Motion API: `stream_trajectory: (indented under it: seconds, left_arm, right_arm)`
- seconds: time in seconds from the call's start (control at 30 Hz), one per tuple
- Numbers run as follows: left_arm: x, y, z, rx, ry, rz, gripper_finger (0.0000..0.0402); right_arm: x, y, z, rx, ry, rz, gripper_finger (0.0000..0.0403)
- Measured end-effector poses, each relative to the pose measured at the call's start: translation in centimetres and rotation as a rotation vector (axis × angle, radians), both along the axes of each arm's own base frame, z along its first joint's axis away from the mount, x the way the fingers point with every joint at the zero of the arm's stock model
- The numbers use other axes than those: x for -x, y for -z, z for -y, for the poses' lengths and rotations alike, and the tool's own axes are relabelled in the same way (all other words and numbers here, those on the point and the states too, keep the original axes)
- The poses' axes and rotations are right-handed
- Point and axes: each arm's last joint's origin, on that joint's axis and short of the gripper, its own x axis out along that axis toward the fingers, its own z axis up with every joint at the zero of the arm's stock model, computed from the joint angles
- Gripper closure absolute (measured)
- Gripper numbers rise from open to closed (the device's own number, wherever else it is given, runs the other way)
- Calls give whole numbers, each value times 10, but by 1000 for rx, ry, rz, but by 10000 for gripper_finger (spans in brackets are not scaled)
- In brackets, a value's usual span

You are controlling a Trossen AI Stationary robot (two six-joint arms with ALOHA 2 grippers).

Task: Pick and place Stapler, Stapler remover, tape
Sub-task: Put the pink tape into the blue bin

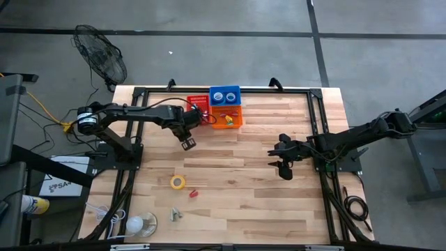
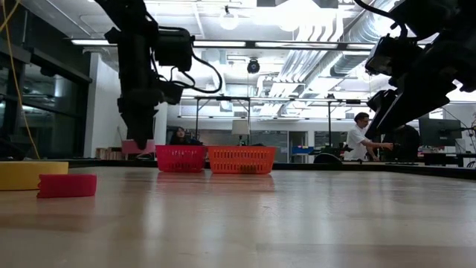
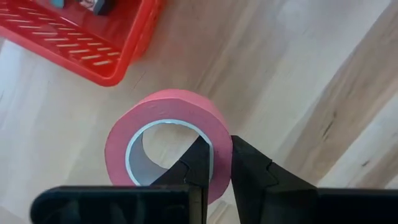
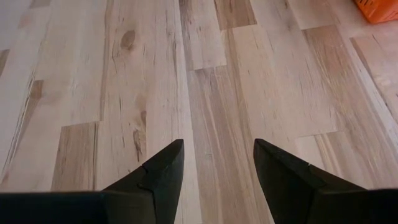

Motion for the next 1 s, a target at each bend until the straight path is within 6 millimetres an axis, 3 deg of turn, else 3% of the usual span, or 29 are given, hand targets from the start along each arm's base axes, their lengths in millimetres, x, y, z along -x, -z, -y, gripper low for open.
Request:
stream_trajectory:
  seconds: [0.33, 1.0]
  left_arm:
    - [2, -2, 1, 11, 25, -27, 362]
    - [-19, -65, -8, -128, 52, 54, 362]
  right_arm:
    - [0, 0, 0, 1, 0, 0, 217]
    - [0, 0, 0, 2, -2, 0, 217]
